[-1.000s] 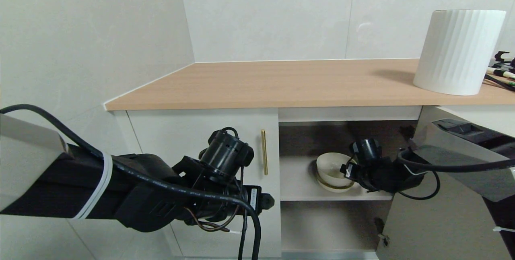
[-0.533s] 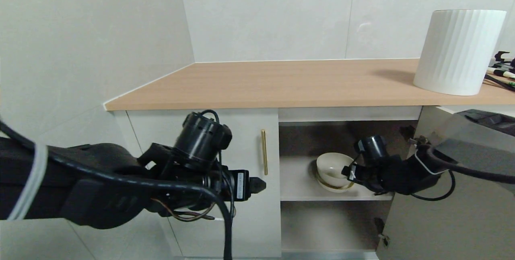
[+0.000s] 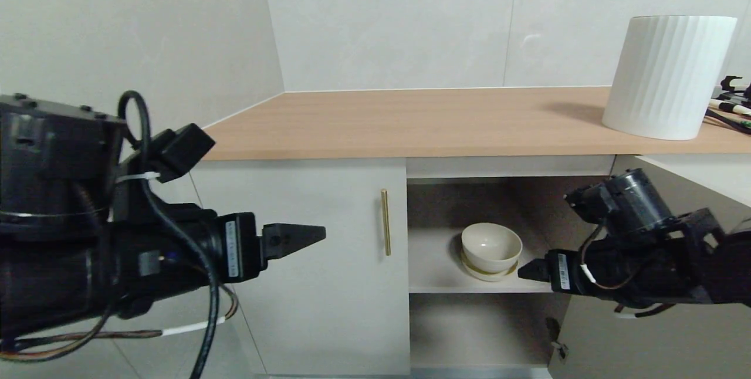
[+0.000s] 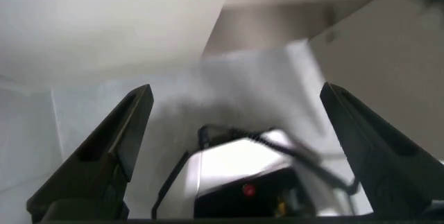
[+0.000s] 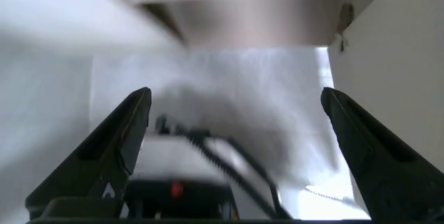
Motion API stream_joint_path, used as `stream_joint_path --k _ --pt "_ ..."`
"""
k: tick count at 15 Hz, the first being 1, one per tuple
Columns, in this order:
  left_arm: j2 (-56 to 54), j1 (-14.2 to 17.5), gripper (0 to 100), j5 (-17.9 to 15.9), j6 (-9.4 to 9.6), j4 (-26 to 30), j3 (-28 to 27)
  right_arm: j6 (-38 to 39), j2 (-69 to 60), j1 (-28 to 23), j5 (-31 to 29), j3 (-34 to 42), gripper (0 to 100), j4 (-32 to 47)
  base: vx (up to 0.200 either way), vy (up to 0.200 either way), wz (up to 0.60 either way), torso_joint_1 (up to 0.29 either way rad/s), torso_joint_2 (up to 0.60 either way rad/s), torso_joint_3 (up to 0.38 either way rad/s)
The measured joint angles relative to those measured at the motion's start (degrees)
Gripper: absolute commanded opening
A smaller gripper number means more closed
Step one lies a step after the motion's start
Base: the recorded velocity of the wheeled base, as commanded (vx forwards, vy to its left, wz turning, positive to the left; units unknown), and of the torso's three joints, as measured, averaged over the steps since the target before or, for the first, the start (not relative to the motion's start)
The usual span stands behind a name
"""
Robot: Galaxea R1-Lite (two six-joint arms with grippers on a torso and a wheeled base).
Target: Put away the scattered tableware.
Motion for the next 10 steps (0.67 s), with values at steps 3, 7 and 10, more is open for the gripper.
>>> stream_joint_path --k 3,7,10 --pt "-6.03 2.12 100 -0.9 2.79 0.11 4.29 -0.01 -9.62 2.17 0.51 3.04 100 4.47 0.0 0.0 0.0 0.0 0.0 0.0" --pt "-7.23 2.65 100 -1.41 3.39 0.06 5.35 -0.2 -14.77 3.75 0.02 4.71 100 4.55 -0.15 0.0 0.0 0.007 0.0 0.001" --pt "-7.06 2.65 100 -1.44 3.44 0.13 5.77 -0.01 -15.59 6.18 -0.44 5.62 100 4.52 -0.2 0.0 0.0 0.003 0.0 -0.001"
